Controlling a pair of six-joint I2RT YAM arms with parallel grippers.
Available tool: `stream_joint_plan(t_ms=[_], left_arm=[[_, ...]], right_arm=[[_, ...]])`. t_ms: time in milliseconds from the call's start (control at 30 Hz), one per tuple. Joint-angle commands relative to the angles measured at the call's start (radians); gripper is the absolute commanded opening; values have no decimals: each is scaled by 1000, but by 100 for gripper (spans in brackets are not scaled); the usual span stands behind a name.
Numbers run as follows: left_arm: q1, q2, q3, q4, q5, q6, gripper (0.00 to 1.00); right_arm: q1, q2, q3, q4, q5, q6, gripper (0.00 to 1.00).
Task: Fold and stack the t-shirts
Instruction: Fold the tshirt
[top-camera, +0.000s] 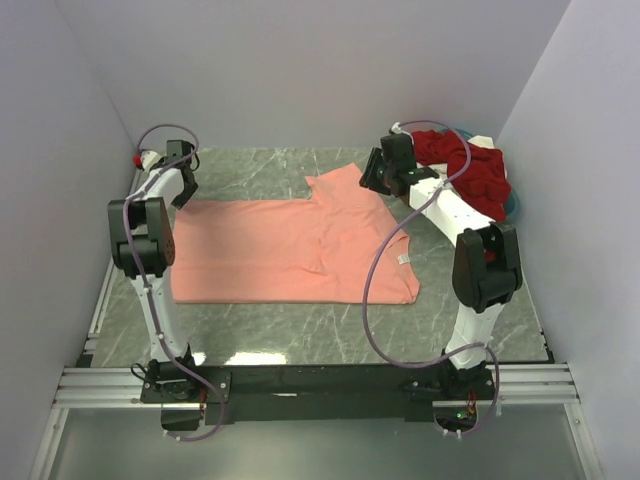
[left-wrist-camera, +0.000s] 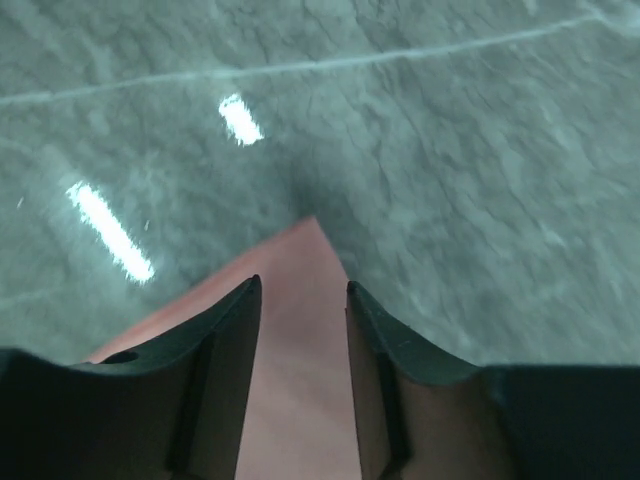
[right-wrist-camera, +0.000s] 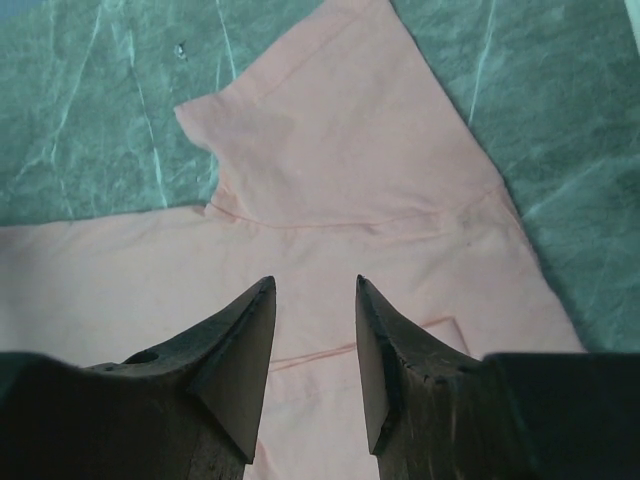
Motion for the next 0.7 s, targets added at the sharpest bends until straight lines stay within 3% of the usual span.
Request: stream_joint_plan(t_ms=[0, 267, 433, 533, 667], left_arm=[[10, 94, 136, -57, -28, 55, 44], [16, 171, 185, -55, 3, 64, 33], [16, 153, 162, -51, 2, 69, 14], [16, 142, 147, -51, 5, 67, 1], [15, 110, 95, -15, 20, 78, 1]], right_arm=[[-28, 40, 56, 49, -50, -9, 45], [-62, 113, 92, 41, -65, -9, 44], [-86, 172, 160, 18, -50, -25, 45], [-109, 248, 250, -22, -58, -38, 47], [-126, 417, 477, -127, -50, -58, 48]])
